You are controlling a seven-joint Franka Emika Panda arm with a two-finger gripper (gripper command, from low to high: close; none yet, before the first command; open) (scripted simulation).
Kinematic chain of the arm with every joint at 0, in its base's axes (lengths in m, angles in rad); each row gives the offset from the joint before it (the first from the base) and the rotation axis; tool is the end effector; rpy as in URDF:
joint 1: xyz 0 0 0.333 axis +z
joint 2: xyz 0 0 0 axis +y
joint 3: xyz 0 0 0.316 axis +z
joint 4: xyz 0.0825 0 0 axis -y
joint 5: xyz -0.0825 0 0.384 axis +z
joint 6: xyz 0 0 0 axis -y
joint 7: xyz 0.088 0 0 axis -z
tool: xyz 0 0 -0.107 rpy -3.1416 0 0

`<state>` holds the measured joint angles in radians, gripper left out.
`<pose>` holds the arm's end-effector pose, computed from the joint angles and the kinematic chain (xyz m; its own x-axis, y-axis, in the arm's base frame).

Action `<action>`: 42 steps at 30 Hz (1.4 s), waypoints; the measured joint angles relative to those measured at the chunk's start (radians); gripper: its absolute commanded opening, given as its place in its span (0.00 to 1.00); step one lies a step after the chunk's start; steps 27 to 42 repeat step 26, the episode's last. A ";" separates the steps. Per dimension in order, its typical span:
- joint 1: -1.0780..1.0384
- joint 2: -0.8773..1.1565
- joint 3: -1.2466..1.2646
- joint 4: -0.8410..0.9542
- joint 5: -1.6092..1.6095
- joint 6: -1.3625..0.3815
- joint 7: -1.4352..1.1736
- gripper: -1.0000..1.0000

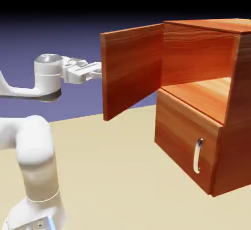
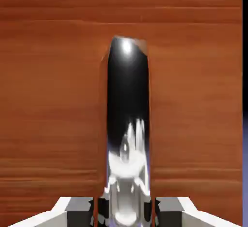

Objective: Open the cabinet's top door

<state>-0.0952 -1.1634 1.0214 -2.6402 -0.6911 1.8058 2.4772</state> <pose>0.2113 0.2398 0.4927 -0.5968 -0.3797 0.7069 -0.5961 -0.3799 -0.7073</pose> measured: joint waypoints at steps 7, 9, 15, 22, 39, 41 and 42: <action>-0.174 0.042 0.191 0.254 0.135 -0.264 -0.020 0.00; -0.230 0.045 0.236 0.326 0.163 -0.328 -0.028 0.00; -0.404 0.034 0.349 0.543 0.229 -0.506 -0.059 0.00; -0.604 -0.004 0.443 0.797 0.281 -0.694 -0.107 0.00; -0.714 -0.031 0.482 0.942 0.300 -0.794 -0.139 0.00; -0.714 -0.031 0.482 0.942 0.300 -0.794 -0.139 0.00; -0.714 -0.031 0.482 0.942 0.300 -0.794 -0.139 0.00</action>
